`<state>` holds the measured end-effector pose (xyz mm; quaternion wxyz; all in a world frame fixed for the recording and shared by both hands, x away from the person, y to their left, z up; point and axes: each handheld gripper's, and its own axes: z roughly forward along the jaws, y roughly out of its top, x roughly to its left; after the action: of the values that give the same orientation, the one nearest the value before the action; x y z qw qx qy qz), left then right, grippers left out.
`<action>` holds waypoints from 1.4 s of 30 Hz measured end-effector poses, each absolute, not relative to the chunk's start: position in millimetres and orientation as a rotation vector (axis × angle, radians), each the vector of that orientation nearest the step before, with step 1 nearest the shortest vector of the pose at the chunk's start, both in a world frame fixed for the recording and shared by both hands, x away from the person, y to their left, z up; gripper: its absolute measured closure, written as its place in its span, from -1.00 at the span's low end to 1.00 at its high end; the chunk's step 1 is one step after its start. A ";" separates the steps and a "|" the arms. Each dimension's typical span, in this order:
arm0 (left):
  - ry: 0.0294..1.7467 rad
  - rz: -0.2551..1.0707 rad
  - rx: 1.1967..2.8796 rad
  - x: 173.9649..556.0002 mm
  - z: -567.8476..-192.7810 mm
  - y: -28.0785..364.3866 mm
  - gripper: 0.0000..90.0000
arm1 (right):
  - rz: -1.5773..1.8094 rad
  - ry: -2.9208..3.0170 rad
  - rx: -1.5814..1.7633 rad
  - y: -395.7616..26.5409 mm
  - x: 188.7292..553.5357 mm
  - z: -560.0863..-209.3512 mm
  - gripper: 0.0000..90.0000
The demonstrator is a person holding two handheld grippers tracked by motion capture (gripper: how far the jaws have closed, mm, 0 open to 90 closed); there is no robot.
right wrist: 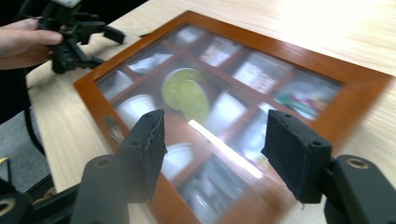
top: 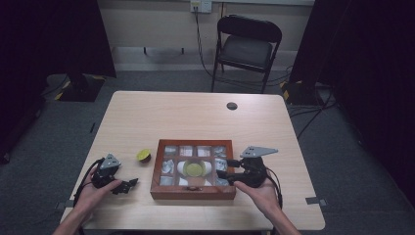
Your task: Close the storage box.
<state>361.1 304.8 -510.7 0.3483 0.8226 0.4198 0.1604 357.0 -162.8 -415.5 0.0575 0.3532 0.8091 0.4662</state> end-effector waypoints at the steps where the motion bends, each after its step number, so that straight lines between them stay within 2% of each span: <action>1: 1.088 0.416 2.132 361.1 -510.7 304.8 -1.00 | 1.407 2.435 1.092 -169.1 357.1 -415.5 -0.19; 19: 1.105 0.420 2.124 361.8 -510.9 304.9 -1.00 | 1.196 2.216 1.450 -257.1 369.7 -439.0 -0.57; 26: 1.105 0.420 2.124 361.9 -510.9 305.0 -1.00 | 1.107 2.152 1.564 -283.8 373.1 -456.7 -0.62; 39: 1.105 0.421 2.123 361.9 -511.0 304.9 -1.00 | 0.787 2.102 1.626 -297.0 378.8 -484.4 -0.61; 42: 1.106 0.421 2.123 361.9 -511.0 304.8 -1.00 | 0.716 2.048 1.629 -294.9 378.7 -490.6 -0.66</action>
<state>361.9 304.8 -511.0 0.3480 0.8189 0.4265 0.1624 378.7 -294.9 -490.6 0.2127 0.5866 0.7377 0.2580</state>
